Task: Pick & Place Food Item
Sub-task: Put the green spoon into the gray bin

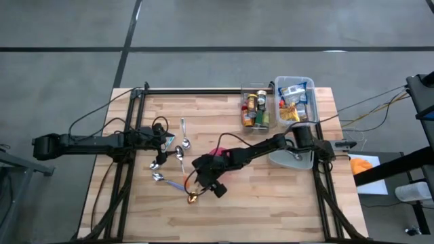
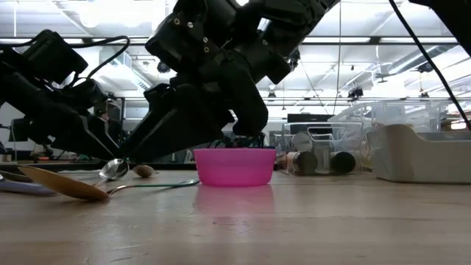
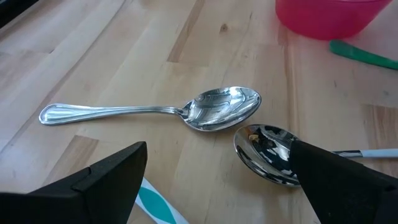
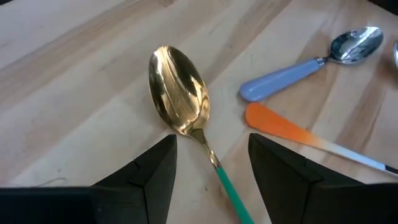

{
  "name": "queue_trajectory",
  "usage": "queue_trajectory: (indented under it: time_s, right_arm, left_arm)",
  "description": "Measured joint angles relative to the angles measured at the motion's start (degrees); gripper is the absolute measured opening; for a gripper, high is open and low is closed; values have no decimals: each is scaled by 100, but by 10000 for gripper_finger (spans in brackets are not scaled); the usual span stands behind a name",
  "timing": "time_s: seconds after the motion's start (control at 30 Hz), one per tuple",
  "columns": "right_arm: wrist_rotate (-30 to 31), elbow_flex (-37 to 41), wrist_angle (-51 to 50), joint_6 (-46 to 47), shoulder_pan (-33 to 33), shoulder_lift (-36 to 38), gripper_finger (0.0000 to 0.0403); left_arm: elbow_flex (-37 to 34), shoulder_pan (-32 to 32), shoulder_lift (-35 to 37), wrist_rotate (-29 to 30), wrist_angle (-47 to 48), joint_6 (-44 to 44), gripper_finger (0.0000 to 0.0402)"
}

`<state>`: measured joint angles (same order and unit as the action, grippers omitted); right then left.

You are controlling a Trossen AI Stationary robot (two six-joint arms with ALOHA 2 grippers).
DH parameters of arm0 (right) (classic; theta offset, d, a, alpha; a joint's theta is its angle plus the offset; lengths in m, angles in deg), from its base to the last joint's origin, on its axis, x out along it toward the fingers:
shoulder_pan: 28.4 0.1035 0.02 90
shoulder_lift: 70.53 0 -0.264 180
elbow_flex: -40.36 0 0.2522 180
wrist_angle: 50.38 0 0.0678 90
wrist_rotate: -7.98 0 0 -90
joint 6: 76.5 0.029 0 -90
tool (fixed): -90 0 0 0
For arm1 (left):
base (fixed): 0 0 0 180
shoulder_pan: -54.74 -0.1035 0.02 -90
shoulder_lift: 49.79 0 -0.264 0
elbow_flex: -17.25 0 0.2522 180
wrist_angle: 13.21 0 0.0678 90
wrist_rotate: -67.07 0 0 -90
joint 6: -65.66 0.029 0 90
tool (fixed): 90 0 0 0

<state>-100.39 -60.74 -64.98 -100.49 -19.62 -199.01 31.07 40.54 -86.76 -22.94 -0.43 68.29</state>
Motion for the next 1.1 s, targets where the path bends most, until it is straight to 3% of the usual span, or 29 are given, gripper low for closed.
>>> queue_trajectory:
  time_s: [0.5, 0.7, 1.1]
  right_arm:
    - [-30, 434, 701, 307, 11, -35, 198]
    - [-53, 425, 1238, 1014, -31, -440, 198]
    - [-57, 244, 1072, 605, -114, -588, 198]
  left_arm:
    - [0, -2, 0, 0, 0, 0, 396]
    - [1, 0, 4, 0, 0, 0, 396]
    - [1, -1, 0, 0, 1, 0, 396]
